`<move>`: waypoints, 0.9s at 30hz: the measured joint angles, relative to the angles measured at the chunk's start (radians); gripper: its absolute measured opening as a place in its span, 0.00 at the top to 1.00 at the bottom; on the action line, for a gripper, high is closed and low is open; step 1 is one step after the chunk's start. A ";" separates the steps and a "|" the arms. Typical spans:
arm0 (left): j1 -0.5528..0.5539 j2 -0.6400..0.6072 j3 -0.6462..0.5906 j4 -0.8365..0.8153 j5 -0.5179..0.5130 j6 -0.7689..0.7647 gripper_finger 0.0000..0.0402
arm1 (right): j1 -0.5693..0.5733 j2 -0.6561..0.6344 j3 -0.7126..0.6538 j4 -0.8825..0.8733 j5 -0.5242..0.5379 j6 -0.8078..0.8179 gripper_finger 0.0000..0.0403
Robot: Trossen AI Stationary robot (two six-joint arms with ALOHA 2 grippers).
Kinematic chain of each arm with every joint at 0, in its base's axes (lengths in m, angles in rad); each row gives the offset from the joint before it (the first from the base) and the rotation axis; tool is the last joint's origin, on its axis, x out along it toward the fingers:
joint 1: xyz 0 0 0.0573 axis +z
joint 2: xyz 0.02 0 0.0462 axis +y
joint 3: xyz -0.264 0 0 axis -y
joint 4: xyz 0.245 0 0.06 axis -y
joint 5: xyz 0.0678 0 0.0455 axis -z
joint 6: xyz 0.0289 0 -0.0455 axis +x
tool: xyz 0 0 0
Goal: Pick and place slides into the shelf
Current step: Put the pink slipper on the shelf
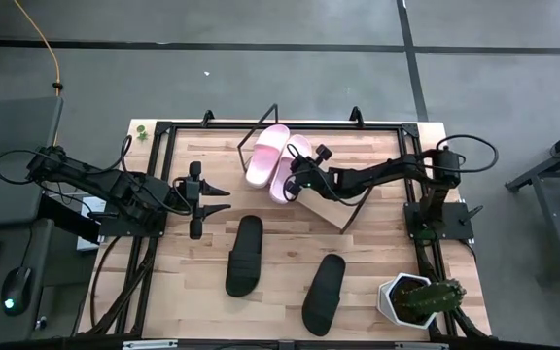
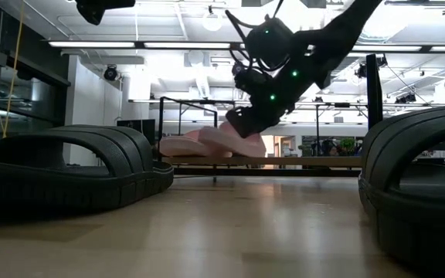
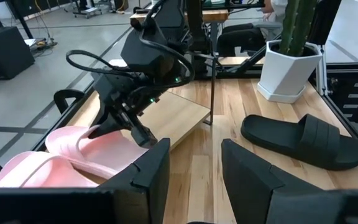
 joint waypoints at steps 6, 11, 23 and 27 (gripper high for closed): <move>0.000 0.000 0.000 0.000 0.000 0.000 0.68 | -0.002 0.003 0.000 0.053 -0.004 -0.026 1.00; 0.000 0.000 0.000 0.000 0.000 0.000 0.68 | -0.001 0.003 0.010 0.025 0.013 -0.009 1.00; 0.000 0.000 0.000 0.000 0.001 0.000 0.68 | -0.001 0.003 0.047 -0.054 0.028 0.031 1.00; 0.000 0.000 0.000 0.000 0.001 0.000 0.68 | 0.003 0.002 0.048 -0.093 0.060 0.063 1.00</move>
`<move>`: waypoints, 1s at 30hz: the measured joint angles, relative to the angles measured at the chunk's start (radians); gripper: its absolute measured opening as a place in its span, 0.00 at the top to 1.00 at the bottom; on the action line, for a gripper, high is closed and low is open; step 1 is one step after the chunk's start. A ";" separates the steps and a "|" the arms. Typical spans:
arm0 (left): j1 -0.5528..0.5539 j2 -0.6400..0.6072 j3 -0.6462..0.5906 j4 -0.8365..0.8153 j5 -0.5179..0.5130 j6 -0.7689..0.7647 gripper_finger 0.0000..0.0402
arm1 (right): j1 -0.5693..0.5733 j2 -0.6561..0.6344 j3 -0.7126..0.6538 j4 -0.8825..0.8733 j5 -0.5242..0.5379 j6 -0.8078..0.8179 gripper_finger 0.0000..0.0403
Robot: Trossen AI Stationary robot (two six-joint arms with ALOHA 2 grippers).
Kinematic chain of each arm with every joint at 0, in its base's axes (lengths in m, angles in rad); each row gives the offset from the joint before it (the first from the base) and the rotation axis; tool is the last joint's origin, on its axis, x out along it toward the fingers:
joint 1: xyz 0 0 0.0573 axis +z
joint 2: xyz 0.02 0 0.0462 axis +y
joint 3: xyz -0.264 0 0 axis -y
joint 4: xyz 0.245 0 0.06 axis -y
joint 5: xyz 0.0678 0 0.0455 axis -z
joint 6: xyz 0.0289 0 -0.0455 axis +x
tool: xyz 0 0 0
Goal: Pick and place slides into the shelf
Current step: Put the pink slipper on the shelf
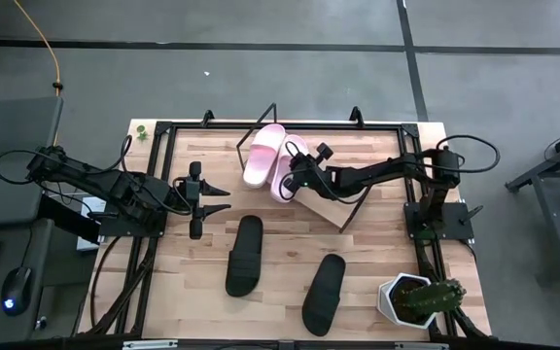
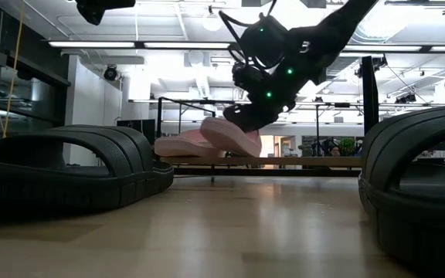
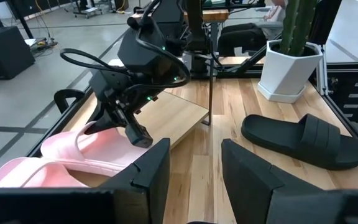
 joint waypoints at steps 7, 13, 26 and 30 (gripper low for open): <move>0.000 0.000 0.000 0.000 0.000 0.000 0.68 | 0.001 -0.001 0.002 -0.022 0.033 0.020 1.00; 0.000 0.000 0.000 0.000 0.000 0.000 0.68 | -0.002 -0.001 0.000 -0.036 0.084 -0.012 1.00; 0.000 0.000 0.000 0.007 0.000 0.000 0.68 | -0.003 0.029 0.116 -0.130 0.076 -0.055 1.00; 0.000 0.000 0.000 0.008 0.000 0.000 0.68 | -0.006 0.098 0.168 -0.189 0.090 -0.056 1.00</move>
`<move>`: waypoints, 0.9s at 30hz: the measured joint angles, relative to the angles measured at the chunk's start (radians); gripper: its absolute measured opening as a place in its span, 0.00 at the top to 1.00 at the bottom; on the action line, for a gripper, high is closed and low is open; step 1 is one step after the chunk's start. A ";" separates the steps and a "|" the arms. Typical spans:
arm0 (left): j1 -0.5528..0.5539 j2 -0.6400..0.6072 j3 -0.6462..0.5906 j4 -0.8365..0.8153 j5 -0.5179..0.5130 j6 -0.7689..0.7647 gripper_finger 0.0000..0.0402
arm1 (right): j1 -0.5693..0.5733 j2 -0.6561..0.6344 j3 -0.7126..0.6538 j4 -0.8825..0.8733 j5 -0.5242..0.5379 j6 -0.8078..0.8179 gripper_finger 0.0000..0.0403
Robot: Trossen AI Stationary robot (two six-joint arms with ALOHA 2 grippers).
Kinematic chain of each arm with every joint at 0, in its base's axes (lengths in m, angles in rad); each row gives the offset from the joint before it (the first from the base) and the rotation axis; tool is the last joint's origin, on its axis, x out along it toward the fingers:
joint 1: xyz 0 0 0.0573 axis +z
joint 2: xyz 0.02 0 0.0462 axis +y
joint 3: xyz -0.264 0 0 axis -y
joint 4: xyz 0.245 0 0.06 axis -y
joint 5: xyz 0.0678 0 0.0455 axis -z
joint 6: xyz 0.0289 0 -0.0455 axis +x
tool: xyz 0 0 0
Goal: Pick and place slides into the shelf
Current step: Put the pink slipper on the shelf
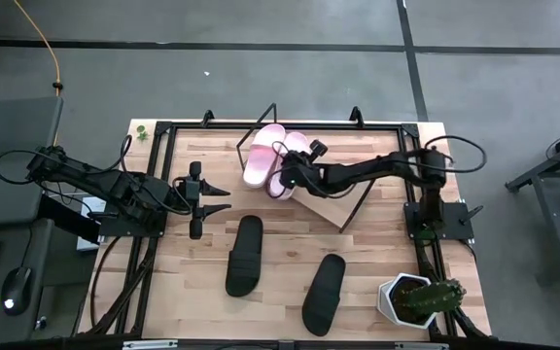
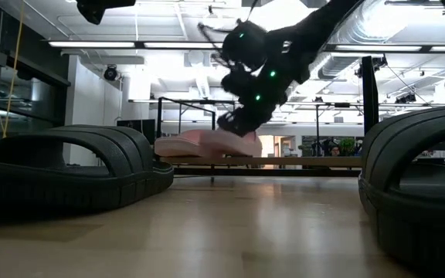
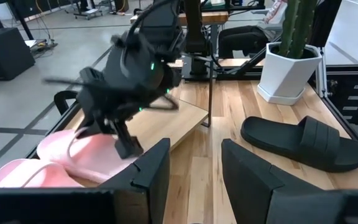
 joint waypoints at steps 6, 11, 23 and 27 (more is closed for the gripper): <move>0.000 0.000 0.000 0.000 0.003 0.000 0.68 | -0.005 0.106 0.132 -0.095 0.026 0.028 1.00; 0.000 0.000 0.000 0.000 0.003 0.000 0.68 | -0.006 0.168 0.246 -0.162 0.029 0.023 1.00; 0.000 0.000 0.000 -0.001 0.003 0.000 0.68 | -0.007 0.176 0.299 -0.223 0.030 0.043 1.00; 0.000 0.000 0.000 -0.001 0.003 0.000 0.68 | -0.015 0.176 0.299 -0.223 0.025 0.047 1.00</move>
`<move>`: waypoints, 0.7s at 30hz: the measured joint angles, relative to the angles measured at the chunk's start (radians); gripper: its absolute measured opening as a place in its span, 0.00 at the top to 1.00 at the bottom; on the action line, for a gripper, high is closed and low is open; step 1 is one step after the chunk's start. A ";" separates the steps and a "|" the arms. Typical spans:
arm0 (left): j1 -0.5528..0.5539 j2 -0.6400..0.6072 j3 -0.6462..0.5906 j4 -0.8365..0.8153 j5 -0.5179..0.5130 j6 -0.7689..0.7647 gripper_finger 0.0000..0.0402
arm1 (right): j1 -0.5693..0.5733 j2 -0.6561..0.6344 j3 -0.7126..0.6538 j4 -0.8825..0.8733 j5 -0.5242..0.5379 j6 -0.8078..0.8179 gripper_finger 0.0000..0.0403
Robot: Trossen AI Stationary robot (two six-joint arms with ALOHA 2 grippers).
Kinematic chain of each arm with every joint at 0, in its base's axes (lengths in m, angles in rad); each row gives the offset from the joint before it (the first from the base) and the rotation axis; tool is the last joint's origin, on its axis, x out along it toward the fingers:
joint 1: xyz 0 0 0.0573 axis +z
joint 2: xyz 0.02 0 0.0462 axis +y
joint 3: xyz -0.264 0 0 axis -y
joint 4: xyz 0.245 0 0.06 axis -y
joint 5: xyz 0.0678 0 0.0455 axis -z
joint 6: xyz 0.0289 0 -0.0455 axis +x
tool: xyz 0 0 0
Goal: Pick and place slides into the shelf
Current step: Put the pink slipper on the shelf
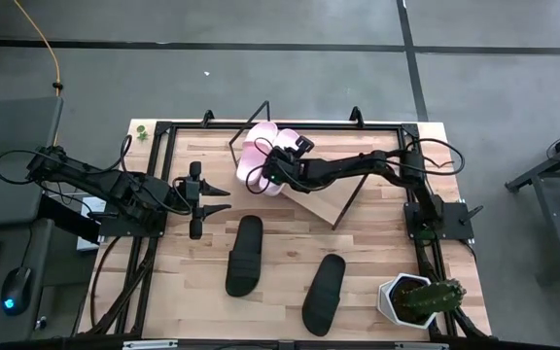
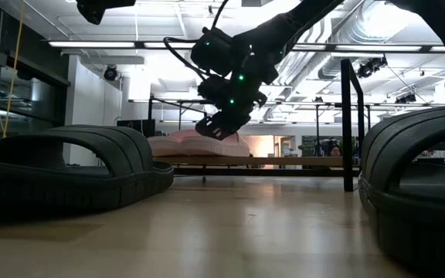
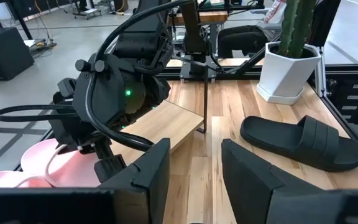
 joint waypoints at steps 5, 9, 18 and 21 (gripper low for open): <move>0.000 0.000 0.000 0.000 0.000 0.000 0.68 | -0.011 0.000 0.000 0.002 -0.016 0.000 1.00; 0.000 0.000 0.000 0.000 0.000 0.000 0.68 | -0.019 -0.001 0.000 0.003 -0.042 0.010 1.00; 0.000 0.000 0.000 0.000 0.000 0.000 0.68 | -0.021 -0.003 0.000 0.000 -0.085 0.018 0.98; 0.000 0.000 0.000 0.000 0.000 0.000 0.68 | -0.020 -0.003 0.000 -0.004 -0.089 0.018 0.93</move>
